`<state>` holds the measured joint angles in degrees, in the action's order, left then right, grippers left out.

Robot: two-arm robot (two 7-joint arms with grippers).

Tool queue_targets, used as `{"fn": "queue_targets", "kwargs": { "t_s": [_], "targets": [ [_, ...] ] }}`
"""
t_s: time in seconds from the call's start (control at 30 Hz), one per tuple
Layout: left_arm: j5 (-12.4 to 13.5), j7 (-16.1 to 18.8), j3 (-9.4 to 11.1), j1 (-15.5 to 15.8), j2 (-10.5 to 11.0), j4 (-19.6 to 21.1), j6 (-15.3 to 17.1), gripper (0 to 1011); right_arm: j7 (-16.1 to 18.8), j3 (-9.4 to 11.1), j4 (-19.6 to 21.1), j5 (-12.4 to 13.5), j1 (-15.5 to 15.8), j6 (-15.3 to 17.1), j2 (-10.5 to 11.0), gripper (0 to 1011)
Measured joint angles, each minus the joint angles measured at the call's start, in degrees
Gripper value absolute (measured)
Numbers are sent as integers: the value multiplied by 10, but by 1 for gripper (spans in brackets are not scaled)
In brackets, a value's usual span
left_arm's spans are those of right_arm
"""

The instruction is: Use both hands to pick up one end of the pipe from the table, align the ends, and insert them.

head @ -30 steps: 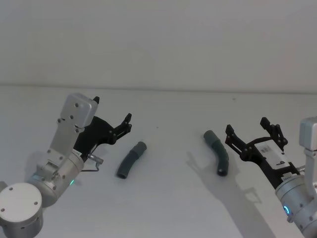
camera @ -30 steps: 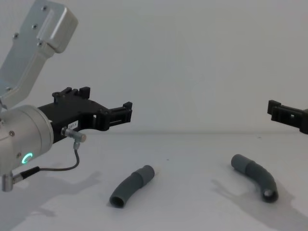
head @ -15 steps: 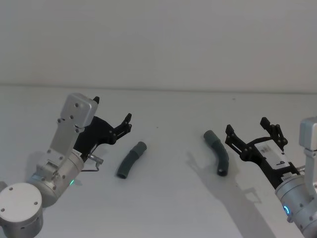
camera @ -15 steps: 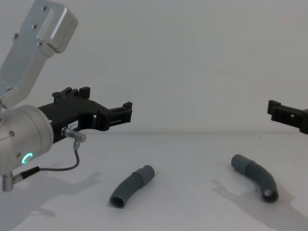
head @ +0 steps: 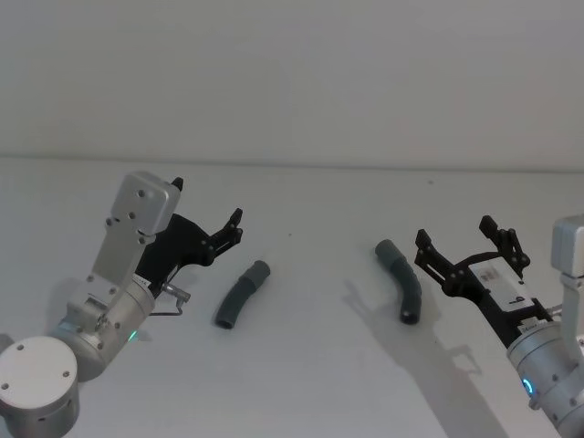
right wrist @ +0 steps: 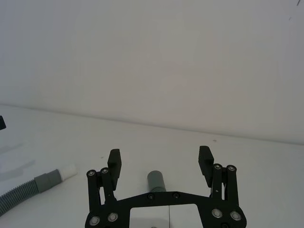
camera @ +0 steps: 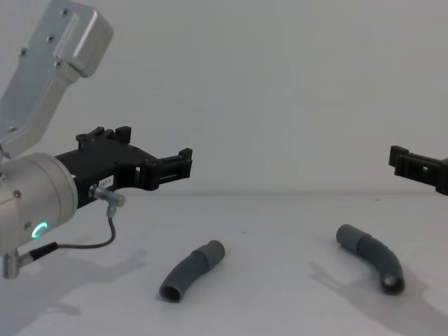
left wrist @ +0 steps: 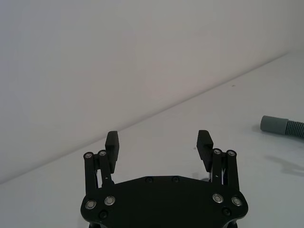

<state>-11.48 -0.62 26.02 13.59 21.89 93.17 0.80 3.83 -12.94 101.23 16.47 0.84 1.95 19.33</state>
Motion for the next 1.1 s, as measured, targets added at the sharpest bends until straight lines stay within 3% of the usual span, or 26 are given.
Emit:
{"fn": "queue_targets", "kwargs": {
  "t_s": [0.3,0.57,0.87,1.1],
  "targets": [
    [-3,-14,0,4,3,-1,5,1000,0,0,0,0,0,0,0,1001],
    [-26,-61,2,16,13,-3,34,1000,0,0,0,0,0,0,0,1002],
    [-61,-123,3,36,28,-2,96,1000,0,0,0,0,0,0,0,1001],
    [-79,-159,7,56,40,0,163,1000,0,0,0,0,0,0,0,1001]
  ]
}}
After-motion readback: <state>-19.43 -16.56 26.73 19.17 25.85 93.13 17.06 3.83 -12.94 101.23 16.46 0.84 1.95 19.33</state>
